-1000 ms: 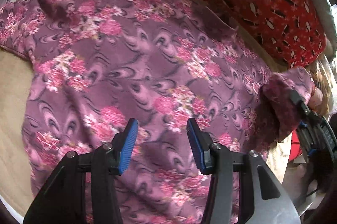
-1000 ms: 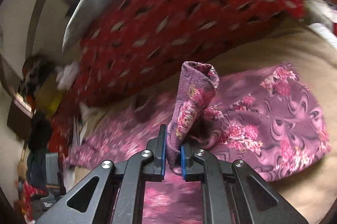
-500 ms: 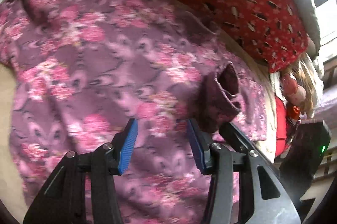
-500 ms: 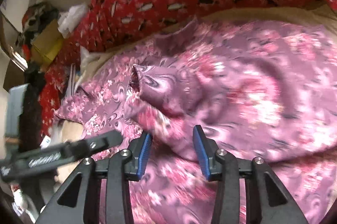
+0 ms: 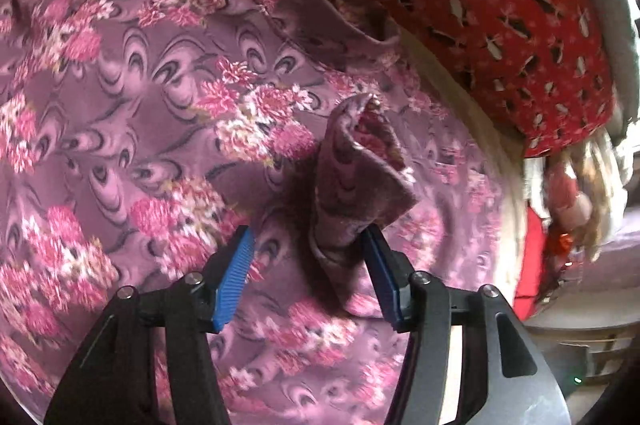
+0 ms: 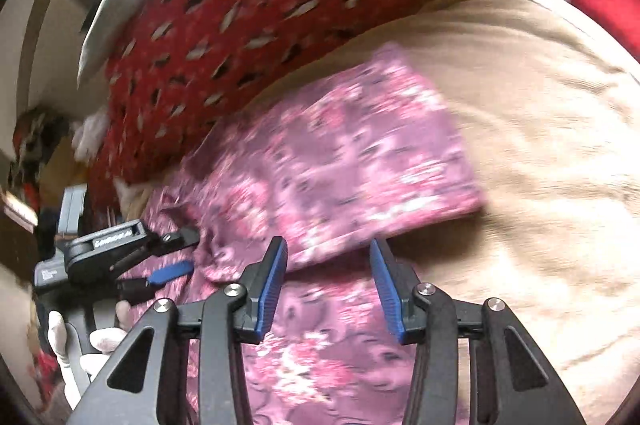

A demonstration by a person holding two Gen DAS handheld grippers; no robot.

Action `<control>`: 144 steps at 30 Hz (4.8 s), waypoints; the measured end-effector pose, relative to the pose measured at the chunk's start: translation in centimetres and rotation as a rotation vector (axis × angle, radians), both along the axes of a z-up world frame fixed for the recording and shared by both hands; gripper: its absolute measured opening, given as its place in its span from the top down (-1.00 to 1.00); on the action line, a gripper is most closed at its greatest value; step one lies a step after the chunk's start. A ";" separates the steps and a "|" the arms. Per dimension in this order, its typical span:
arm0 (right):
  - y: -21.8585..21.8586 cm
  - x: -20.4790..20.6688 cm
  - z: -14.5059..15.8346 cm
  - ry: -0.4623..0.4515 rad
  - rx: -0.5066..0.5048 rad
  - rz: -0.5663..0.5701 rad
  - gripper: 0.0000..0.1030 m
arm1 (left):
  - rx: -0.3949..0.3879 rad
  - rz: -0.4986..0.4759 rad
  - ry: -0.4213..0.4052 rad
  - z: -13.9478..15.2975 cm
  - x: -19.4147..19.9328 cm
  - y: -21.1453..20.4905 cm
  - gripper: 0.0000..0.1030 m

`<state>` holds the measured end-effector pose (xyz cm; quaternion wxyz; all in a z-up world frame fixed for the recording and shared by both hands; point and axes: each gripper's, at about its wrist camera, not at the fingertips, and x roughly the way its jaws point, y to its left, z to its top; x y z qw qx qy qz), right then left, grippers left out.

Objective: Fold small clothes

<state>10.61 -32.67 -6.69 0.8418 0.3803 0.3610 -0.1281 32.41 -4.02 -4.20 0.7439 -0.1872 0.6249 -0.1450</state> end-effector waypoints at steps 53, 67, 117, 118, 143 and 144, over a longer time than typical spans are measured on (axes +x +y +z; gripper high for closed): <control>-1.9 5.8 -1.0 0.009 -0.088 -0.011 0.90 | 0.112 0.265 -0.098 -2.8 2.9 13.2 0.72; 3.6 8.2 0.9 -0.025 -0.115 0.094 0.54 | 0.102 0.231 -0.145 -1.3 2.3 13.3 0.48; 22.4 17.7 -2.2 -0.053 -0.371 0.377 -0.19 | -0.150 0.790 -0.214 -0.4 4.6 46.8 0.94; 22.4 17.6 -2.2 -0.054 -0.370 0.377 -0.19 | -0.154 0.779 -0.222 -0.3 3.6 46.7 0.94; 22.5 17.7 -2.2 -0.047 -0.382 0.379 -0.20 | -0.350 1.009 -0.086 -5.7 -2.3 51.7 -0.15; 22.5 17.7 -2.2 -0.047 -0.381 0.380 -0.21 | -0.340 1.013 -0.094 -5.4 -2.2 51.7 -0.02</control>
